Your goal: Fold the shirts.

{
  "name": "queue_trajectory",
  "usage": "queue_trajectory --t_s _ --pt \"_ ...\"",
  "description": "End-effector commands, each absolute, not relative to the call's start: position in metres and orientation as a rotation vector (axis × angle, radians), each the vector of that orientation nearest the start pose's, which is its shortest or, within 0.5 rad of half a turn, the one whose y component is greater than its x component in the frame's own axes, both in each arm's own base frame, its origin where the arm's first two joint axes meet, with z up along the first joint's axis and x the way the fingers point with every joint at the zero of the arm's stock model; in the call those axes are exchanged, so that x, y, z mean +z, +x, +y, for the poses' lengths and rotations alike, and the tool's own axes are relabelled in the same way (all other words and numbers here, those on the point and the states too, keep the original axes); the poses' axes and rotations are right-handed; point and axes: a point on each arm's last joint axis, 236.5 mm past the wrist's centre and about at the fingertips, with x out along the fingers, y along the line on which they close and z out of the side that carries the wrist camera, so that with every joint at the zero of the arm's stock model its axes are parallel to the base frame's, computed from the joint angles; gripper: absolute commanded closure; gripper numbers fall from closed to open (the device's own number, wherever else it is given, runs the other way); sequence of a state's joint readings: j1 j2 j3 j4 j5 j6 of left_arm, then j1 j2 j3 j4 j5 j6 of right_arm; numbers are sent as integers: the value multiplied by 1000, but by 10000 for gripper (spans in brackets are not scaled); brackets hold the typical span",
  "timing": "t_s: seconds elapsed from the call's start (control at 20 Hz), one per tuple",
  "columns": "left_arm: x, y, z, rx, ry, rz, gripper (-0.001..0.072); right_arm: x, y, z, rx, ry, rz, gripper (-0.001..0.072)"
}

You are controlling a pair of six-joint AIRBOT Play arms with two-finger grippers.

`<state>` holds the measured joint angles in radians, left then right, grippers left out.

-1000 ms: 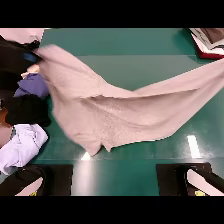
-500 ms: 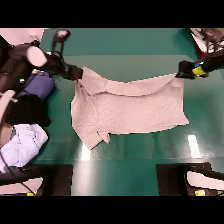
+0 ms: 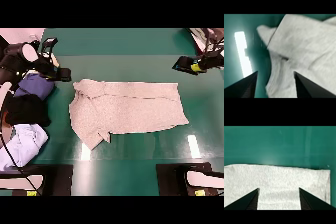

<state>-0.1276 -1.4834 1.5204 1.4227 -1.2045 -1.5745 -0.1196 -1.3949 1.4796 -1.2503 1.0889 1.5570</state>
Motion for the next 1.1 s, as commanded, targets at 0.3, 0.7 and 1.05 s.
queue_trajectory --t_s 0.3,0.7,1.05 --pt "-8 305 -89 -252 -144 1458 171 98 386 8 90 282 999 155" --pt "-80 250 -121 -222 -281 1516 171 103 359 12 89 279 960 155" --pt "-81 268 -130 -188 -322 1441 171 110 355 13 91 274 947 155"
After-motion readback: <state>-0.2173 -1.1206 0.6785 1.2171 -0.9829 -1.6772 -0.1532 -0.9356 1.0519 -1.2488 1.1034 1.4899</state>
